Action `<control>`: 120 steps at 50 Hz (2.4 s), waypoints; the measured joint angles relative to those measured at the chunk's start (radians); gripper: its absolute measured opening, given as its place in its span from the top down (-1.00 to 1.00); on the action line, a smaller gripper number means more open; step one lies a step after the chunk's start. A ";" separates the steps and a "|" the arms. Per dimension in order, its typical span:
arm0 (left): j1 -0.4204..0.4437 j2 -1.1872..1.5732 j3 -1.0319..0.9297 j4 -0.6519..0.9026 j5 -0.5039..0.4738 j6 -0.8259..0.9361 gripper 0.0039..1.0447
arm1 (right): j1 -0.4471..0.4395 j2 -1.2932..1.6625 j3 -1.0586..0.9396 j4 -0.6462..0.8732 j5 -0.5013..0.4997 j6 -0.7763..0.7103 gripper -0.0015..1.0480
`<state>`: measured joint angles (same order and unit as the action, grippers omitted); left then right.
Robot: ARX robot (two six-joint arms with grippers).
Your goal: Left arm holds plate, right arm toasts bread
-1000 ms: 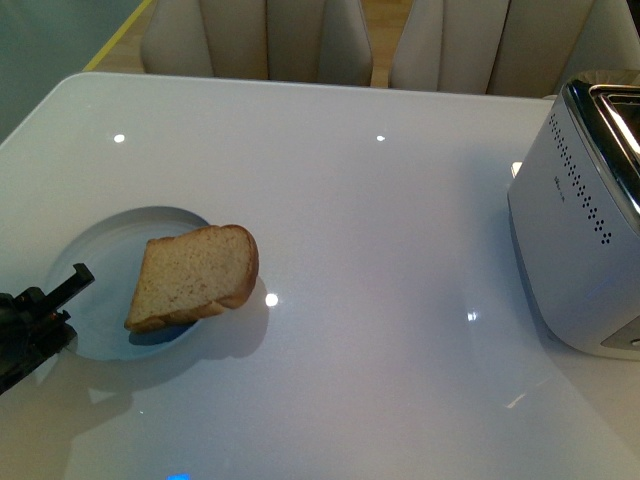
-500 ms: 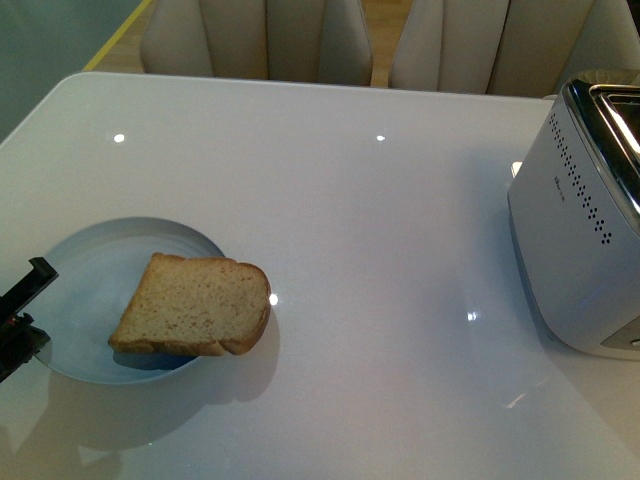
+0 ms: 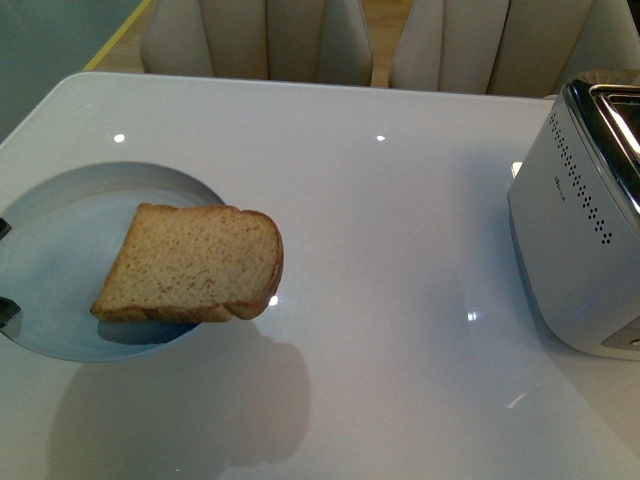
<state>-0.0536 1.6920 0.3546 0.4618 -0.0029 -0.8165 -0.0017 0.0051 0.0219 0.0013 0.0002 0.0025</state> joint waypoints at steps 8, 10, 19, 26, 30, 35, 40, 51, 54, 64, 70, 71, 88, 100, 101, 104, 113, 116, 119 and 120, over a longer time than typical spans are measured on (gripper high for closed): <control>-0.060 -0.167 0.019 -0.149 -0.037 -0.029 0.95 | 0.000 0.000 0.000 0.000 0.000 0.000 -0.83; -0.075 -0.201 0.030 -0.183 -0.045 -0.038 0.95 | 0.000 0.000 0.000 0.000 0.000 0.000 -0.83; -0.170 -0.353 0.117 -0.368 -0.109 -0.099 0.95 | 0.000 0.000 0.000 0.000 0.000 0.000 -0.83; -0.270 -0.416 0.203 -0.491 -0.158 -0.171 0.95 | 0.000 0.000 0.000 0.000 0.000 0.000 -0.83; -0.304 -0.425 0.232 -0.528 -0.176 -0.204 0.95 | 0.000 0.000 0.000 0.000 0.000 0.000 -0.83; -0.353 -0.432 0.266 -0.566 -0.199 -0.243 0.95 | 0.000 0.000 0.000 0.000 0.000 0.000 -0.83; -0.404 -0.434 0.295 -0.594 -0.215 -0.289 0.95 | 0.000 0.000 0.000 0.000 0.000 0.000 -0.83; -0.542 -0.425 0.378 -0.657 -0.258 -0.433 0.95 | 0.000 0.000 0.000 0.000 0.000 0.000 -0.83; -0.565 -0.417 0.392 -0.665 -0.265 -0.459 0.95 | 0.000 0.000 0.000 0.000 0.000 0.000 -0.83; -0.622 -0.395 0.427 -0.679 -0.279 -0.526 0.95 | 0.000 0.000 0.000 0.000 0.000 0.000 -0.83; -0.637 -0.388 0.439 -0.680 -0.286 -0.553 0.95 | 0.000 0.000 0.000 0.000 0.000 0.000 -0.83; -0.639 -0.386 0.439 -0.680 -0.286 -0.557 0.95 | 0.000 0.000 0.000 0.000 0.000 0.000 -0.83; -0.644 -0.380 0.439 -0.679 -0.285 -0.578 0.95 | 0.000 0.000 0.000 0.000 0.000 0.000 -0.83; -0.644 -0.380 0.439 -0.679 -0.285 -0.582 0.95 | 0.000 0.000 0.000 0.000 0.000 0.000 -0.83; -0.644 -0.380 0.439 -0.679 -0.285 -0.582 0.95 | 0.000 0.000 0.000 0.000 0.000 0.000 -0.83; -0.644 -0.380 0.439 -0.679 -0.285 -0.583 0.95 | 0.000 0.000 0.000 0.000 0.000 0.000 -0.83; -0.644 -0.380 0.439 -0.679 -0.285 -0.584 0.95 | 0.000 0.000 0.000 0.000 0.000 0.000 -0.83; -0.644 -0.380 0.439 -0.679 -0.285 -0.584 0.95 | 0.000 0.000 0.000 0.000 0.000 0.000 -0.83; -0.644 -0.380 0.439 -0.679 -0.285 -0.584 0.95 | 0.000 0.000 0.000 0.000 0.000 0.000 -0.83; -0.644 -0.380 0.439 -0.679 -0.285 -0.584 0.95 | 0.000 0.000 0.000 0.000 0.000 0.000 -0.83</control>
<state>-0.6979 1.3117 0.7933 -0.2172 -0.2882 -1.4006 -0.0017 0.0055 0.0219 0.0013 0.0002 0.0025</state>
